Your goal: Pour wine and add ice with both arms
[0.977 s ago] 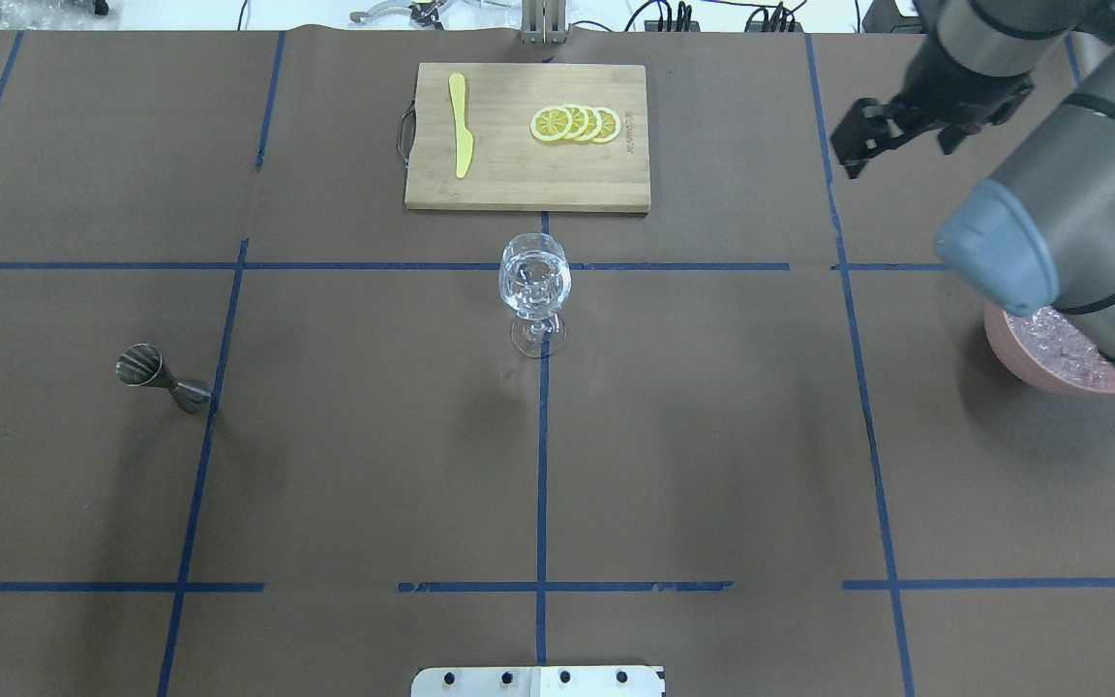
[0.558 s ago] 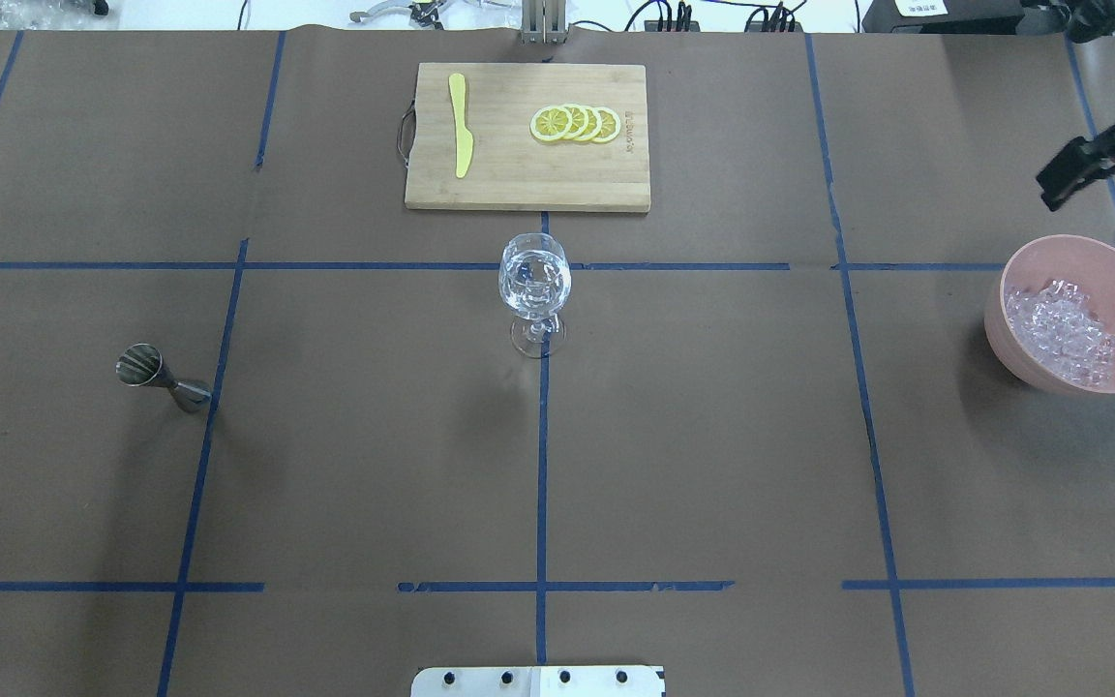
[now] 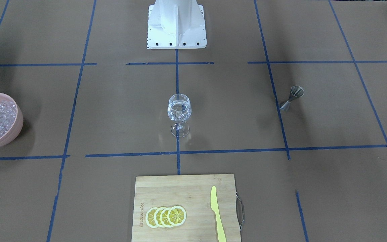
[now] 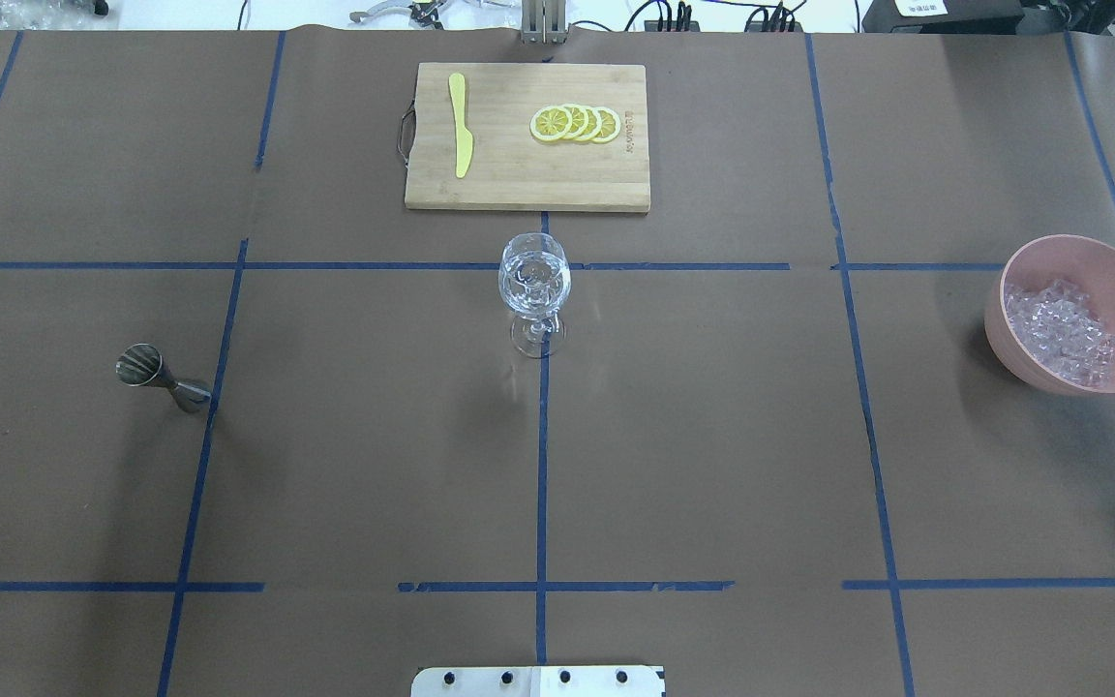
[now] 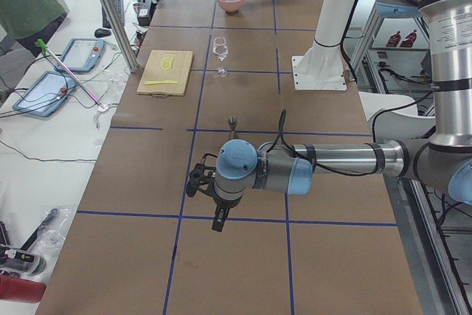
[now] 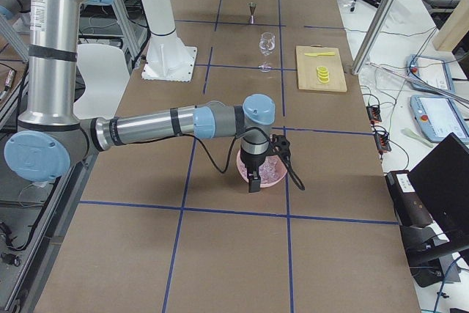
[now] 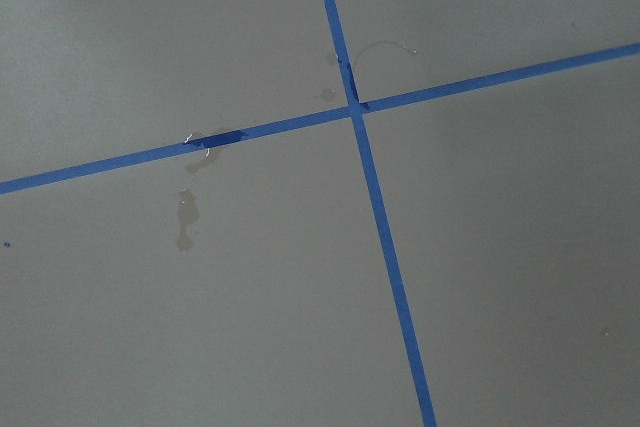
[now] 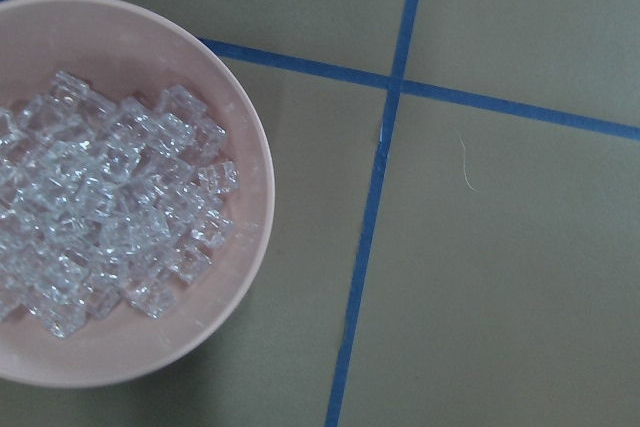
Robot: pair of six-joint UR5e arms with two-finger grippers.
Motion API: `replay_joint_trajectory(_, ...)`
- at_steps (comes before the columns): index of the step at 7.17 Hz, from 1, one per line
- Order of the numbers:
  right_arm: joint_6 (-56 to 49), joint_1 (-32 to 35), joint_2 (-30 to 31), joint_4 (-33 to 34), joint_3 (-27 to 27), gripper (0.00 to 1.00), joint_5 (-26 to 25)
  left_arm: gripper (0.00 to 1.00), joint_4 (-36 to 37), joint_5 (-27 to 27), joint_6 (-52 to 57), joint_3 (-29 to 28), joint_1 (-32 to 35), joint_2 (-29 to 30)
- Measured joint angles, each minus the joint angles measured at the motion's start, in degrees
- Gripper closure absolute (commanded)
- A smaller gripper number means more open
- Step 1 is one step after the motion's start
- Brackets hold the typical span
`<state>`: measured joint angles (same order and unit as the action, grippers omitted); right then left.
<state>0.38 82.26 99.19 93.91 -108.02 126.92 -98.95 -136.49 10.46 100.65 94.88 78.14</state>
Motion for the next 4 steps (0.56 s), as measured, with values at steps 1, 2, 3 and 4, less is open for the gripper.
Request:
replay_joint_trajectory(1, 0.0, 0.5, 2.2, -1.7, 0.2, 0.00, 1.0, 0.00, 1.5, -0.1, 0.1, 0.0, 0.0, 0.0)
replay_joint_trajectory(2, 0.0, 0.6, 3.3, -2.4, 0.3, 0.00, 1.6, 0.00, 3.3, -0.1, 0.3, 0.1, 0.0, 0.0)
replay_joint_trajectory(3, 0.1, 0.7, 3.8, -2.6, 0.6, 0.00, 1.9, 0.00, 4.2, -0.1, 0.4, 0.0, 0.0, 0.0)
replay_joint_trajectory(4, 0.1, 0.7, 4.0, -2.6, 0.9, 0.00, 1.9, 0.00, 4.7, -0.1, 0.4, -0.1, -0.1, 0.0)
